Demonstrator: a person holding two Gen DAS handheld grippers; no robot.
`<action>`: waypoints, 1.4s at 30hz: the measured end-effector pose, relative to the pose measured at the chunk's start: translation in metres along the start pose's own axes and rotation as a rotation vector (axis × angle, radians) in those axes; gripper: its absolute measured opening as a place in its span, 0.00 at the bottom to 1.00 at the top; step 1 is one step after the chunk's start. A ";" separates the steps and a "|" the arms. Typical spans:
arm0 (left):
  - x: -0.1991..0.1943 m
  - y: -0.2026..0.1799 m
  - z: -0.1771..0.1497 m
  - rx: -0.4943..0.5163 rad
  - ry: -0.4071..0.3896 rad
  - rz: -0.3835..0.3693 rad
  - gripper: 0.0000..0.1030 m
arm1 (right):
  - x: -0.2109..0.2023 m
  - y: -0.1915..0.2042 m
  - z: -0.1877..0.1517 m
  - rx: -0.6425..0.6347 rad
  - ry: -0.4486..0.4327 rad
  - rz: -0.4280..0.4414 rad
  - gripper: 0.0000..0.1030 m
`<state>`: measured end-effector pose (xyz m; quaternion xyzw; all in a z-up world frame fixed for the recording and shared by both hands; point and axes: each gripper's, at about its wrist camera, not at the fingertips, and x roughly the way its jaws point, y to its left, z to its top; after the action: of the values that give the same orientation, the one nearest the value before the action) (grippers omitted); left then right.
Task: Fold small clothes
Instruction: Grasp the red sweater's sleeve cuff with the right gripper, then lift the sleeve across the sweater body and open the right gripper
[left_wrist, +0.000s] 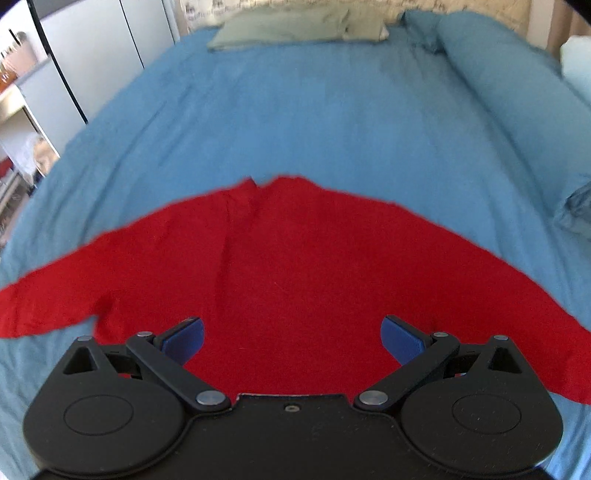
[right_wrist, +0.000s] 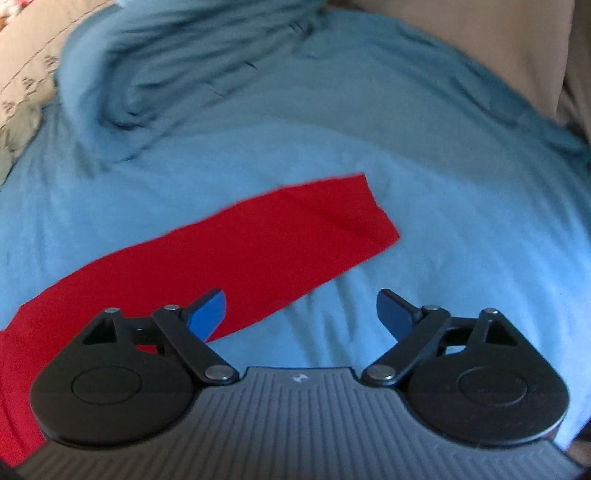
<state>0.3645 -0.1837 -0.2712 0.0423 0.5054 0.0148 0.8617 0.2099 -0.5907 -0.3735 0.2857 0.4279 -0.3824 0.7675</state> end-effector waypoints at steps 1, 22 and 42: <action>0.012 -0.003 0.001 -0.005 0.010 0.001 1.00 | 0.012 -0.004 -0.002 0.018 0.000 -0.002 0.95; 0.153 0.008 -0.003 -0.081 0.174 -0.020 1.00 | 0.019 0.010 0.009 0.060 -0.207 0.074 0.23; 0.102 0.150 0.033 -0.017 -0.041 -0.104 1.00 | -0.018 0.390 -0.215 -0.877 -0.151 0.740 0.22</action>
<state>0.4458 -0.0291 -0.3310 0.0090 0.4891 -0.0267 0.8718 0.4336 -0.2076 -0.4154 0.0436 0.3620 0.1052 0.9252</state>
